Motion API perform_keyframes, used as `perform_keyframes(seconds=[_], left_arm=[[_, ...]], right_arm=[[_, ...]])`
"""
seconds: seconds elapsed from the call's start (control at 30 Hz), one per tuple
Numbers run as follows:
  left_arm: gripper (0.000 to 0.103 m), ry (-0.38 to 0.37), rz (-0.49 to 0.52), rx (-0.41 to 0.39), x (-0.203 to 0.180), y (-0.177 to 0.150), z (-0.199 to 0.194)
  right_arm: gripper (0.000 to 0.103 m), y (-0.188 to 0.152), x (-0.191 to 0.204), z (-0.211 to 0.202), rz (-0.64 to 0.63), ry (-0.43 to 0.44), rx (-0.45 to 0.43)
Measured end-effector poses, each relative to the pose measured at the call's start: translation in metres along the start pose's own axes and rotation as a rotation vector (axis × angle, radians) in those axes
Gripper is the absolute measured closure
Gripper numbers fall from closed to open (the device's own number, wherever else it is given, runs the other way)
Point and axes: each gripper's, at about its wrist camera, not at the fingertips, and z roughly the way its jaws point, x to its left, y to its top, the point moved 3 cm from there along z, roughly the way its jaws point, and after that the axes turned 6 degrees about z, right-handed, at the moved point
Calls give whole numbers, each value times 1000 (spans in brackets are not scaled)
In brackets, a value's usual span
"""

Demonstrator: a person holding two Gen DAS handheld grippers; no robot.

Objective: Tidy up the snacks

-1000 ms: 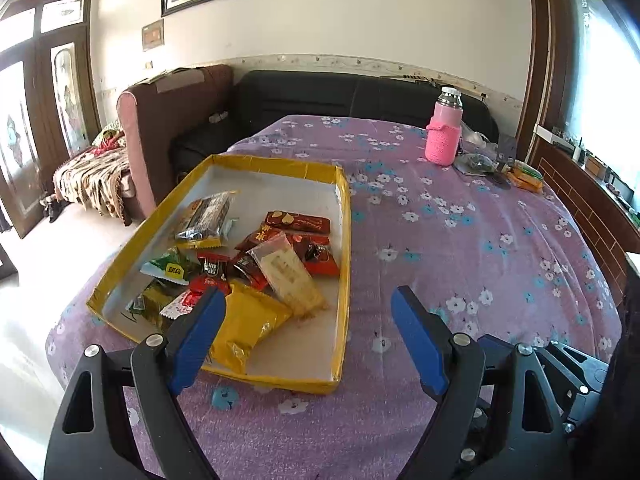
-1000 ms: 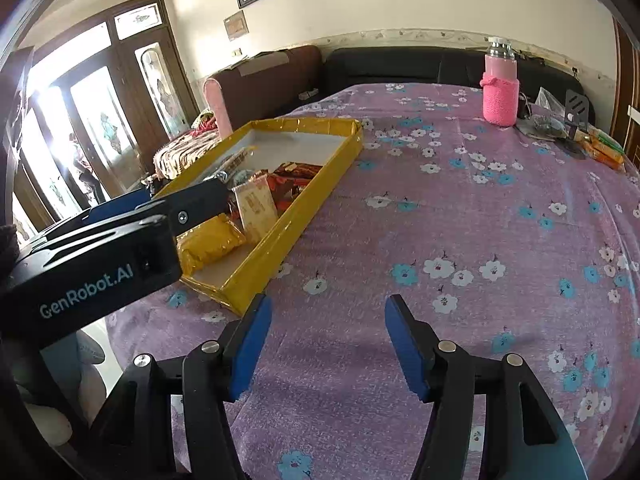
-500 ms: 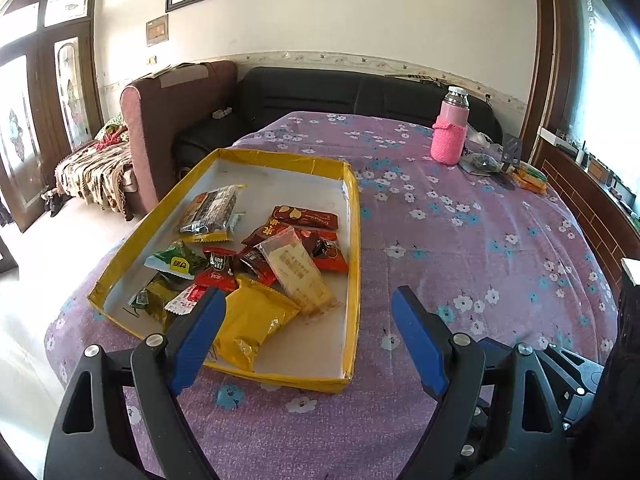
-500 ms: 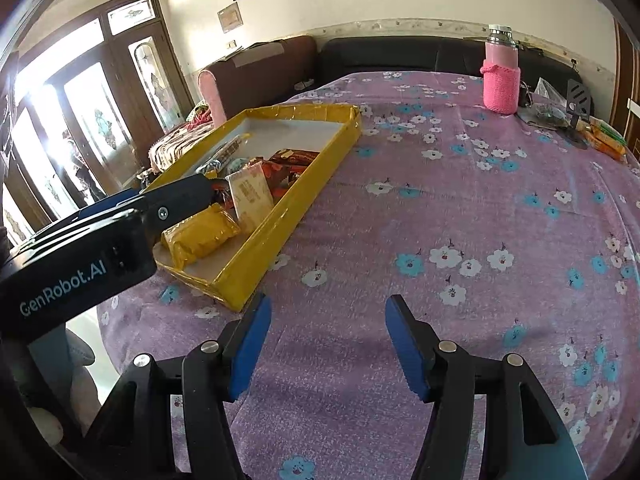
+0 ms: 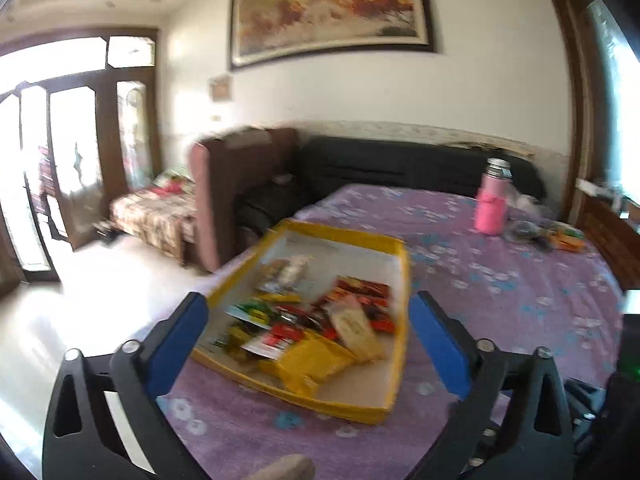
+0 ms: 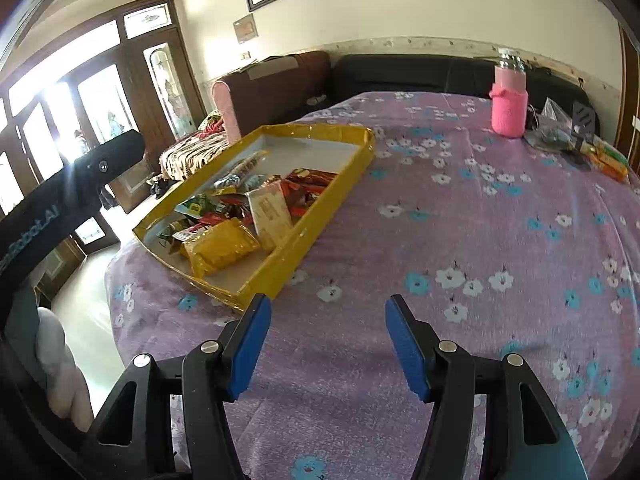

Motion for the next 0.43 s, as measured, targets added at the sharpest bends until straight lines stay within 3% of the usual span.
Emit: perform_keyframes(seconds=[0.1,0.43], left_arm=[[0,-43,-10,47,0,-4,8],[0,-64,39,105,-12,-12,13]], right_arm=[[42,-2,6,-1,-22,8,1],[40,-7,15,-2,-61,13,-1]])
